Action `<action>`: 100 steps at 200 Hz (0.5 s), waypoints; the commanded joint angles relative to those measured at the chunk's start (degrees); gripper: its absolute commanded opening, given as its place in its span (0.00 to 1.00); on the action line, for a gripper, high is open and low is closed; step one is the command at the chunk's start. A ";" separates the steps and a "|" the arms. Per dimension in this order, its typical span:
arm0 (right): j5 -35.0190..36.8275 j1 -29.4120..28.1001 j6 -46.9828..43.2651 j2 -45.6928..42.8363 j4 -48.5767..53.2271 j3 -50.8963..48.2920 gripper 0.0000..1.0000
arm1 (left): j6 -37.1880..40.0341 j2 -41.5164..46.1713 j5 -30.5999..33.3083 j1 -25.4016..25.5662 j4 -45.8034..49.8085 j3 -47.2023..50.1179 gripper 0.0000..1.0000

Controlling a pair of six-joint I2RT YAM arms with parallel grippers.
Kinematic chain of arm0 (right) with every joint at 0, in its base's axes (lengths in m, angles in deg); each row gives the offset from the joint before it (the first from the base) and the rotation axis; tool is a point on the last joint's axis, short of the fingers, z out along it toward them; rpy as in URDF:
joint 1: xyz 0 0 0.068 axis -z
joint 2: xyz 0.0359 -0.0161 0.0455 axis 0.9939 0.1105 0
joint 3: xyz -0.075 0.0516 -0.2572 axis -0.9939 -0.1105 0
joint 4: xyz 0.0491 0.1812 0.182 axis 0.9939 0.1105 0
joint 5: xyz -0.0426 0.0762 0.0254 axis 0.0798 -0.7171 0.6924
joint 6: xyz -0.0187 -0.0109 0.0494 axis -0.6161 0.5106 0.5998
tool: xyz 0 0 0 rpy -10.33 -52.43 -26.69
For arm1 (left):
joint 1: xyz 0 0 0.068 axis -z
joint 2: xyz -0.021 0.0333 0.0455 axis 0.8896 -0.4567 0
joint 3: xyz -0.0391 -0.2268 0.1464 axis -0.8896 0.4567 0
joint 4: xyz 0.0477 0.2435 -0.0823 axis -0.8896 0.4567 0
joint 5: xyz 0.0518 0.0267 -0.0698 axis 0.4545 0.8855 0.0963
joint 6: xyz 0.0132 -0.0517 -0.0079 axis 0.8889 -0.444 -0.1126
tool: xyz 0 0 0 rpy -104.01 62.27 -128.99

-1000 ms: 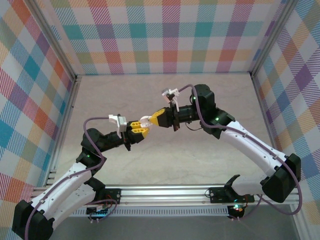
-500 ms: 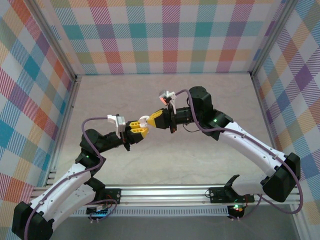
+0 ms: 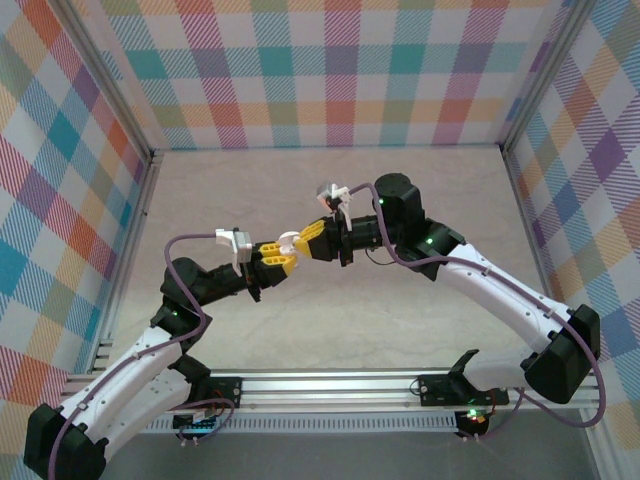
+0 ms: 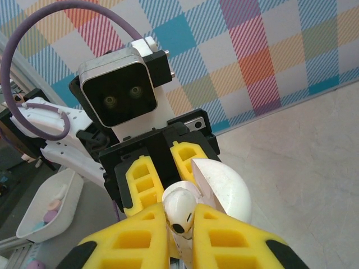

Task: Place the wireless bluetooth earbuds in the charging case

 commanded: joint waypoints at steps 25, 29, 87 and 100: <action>1.62 -0.48 -2.04 0.67 4.12 -0.13 0.24 | -0.13 2.01 1.23 -0.12 -4.24 -2.58 0.00; 1.97 -0.49 -1.97 0.60 4.14 -0.06 0.26 | -0.13 2.01 1.24 -0.12 -4.25 -2.55 0.00; 4.79 -0.48 -0.82 1.43 6.97 2.50 0.28 | -0.39 1.85 0.86 -0.03 -4.55 -2.54 0.00; 5.13 -0.49 -0.14 2.02 8.06 3.65 0.28 | -0.57 1.66 0.58 0.06 -4.76 -2.55 0.00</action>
